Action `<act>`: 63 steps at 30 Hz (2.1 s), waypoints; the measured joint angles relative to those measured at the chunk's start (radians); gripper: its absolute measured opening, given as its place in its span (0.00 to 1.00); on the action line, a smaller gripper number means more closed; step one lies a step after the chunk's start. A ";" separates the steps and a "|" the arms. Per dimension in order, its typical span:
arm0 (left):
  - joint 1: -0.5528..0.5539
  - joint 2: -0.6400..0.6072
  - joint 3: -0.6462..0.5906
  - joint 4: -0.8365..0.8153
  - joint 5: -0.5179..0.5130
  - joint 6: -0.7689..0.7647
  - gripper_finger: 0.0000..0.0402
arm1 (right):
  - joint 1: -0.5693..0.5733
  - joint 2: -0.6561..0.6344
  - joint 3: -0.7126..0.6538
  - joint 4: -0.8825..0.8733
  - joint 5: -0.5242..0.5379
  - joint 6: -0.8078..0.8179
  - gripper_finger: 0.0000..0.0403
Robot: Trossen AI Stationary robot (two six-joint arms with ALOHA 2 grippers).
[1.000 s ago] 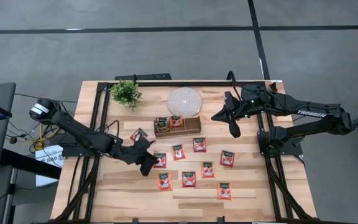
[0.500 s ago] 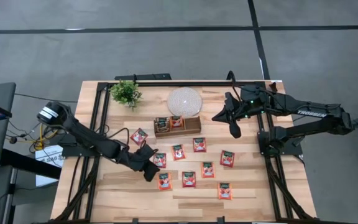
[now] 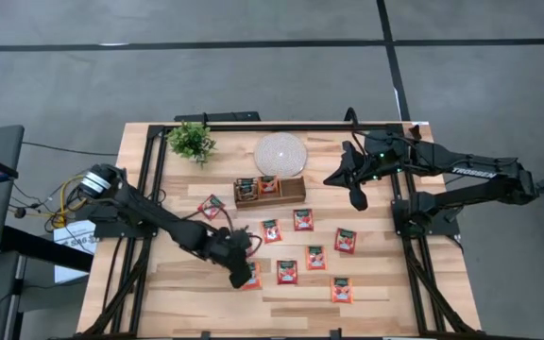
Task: Pick & Place Tea
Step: Put the orange tea bag into the middle of the wooden organizer
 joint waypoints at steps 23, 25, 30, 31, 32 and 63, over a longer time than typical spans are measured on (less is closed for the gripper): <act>0.035 0.083 0.047 -0.005 0.077 0.028 0.27 | 0.000 0.000 0.000 -0.028 -0.003 -0.044 0.00; 0.046 0.094 0.047 -0.012 0.093 0.037 0.27 | 0.000 0.000 0.000 -0.028 -0.003 -0.045 0.00; 0.063 0.109 0.047 -0.058 0.102 0.054 0.27 | 0.000 0.000 0.000 -0.031 -0.003 -0.045 0.00; 0.064 0.109 0.047 -0.065 0.104 0.054 0.27 | 0.000 0.000 0.000 -0.031 -0.003 -0.045 0.00; 0.064 0.109 0.047 -0.064 0.105 0.054 0.27 | 0.000 0.000 0.000 -0.034 -0.004 -0.045 0.00; 0.062 0.147 0.128 -0.155 0.164 0.184 0.27 | 0.000 0.000 0.000 -0.045 -0.003 -0.045 0.00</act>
